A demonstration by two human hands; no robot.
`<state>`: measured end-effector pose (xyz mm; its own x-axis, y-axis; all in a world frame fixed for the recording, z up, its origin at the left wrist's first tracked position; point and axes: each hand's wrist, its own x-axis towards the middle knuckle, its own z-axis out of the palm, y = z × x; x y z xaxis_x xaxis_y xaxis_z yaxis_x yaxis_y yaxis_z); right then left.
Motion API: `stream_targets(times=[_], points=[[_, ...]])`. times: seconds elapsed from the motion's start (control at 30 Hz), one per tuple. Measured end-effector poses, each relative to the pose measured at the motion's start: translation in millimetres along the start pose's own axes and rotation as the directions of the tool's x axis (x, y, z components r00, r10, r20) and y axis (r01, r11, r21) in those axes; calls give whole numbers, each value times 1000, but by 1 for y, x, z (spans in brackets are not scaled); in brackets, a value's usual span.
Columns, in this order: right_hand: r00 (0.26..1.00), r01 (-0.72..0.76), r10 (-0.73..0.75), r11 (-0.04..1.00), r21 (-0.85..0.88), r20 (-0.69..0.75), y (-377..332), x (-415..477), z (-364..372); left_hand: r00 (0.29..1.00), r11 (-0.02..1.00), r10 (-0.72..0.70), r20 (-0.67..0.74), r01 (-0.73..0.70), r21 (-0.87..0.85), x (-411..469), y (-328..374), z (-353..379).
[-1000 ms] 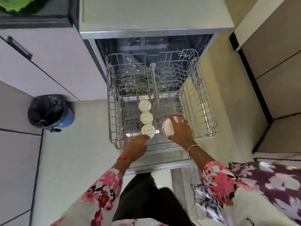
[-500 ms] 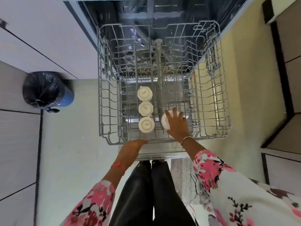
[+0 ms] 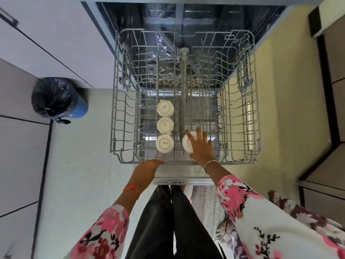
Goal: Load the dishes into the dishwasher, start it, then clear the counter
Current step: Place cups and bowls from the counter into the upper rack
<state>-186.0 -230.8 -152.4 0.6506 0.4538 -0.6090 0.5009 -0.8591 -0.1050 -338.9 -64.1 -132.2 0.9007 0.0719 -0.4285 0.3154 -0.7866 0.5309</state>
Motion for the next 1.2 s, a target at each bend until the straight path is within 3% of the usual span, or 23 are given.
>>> stream_targets(times=[0.17, 0.4, 0.57, 0.67, 0.77, 0.87, 1.03, 1.2], points=[[999, 33, -33, 999, 1, -41, -6, -13, -21, 999, 997, 14, 32, -17, 73, -12, 6, -10], [978, 189, -182, 980, 64, -100, -63, -28, -81, 906, 977, 192, -377, -140, 161, -52, -15, -79], [917, 321, -336, 942, -100, -217, -148, -26, -133, 798, 984, 127, -589, -25, 178, -86, -64, -143], [897, 338, -352, 936, -97, -269, -212, -19, -160, 787, 992, 44, -615, 37, 118, -101, -108, -180], [826, 381, -425, 905, -188, -371, -280, -1, -183, 799, 993, -54, -599, 108, 54, -120, -164, -224], [809, 419, -453, 891, -173, -374, -343, 10, -195, 782, 985, -45, -622, 139, 104, -138, -221, -265], [744, 444, -458, 883, -151, -486, -432, 36, -216, 778, 981, -118, -617, 187, 48, -166, -305, -336], [712, 497, -491, 857, -135, -502, -519, 56, -258, 676, 974, -146, -722, 226, 15, -176, -368, -402]])
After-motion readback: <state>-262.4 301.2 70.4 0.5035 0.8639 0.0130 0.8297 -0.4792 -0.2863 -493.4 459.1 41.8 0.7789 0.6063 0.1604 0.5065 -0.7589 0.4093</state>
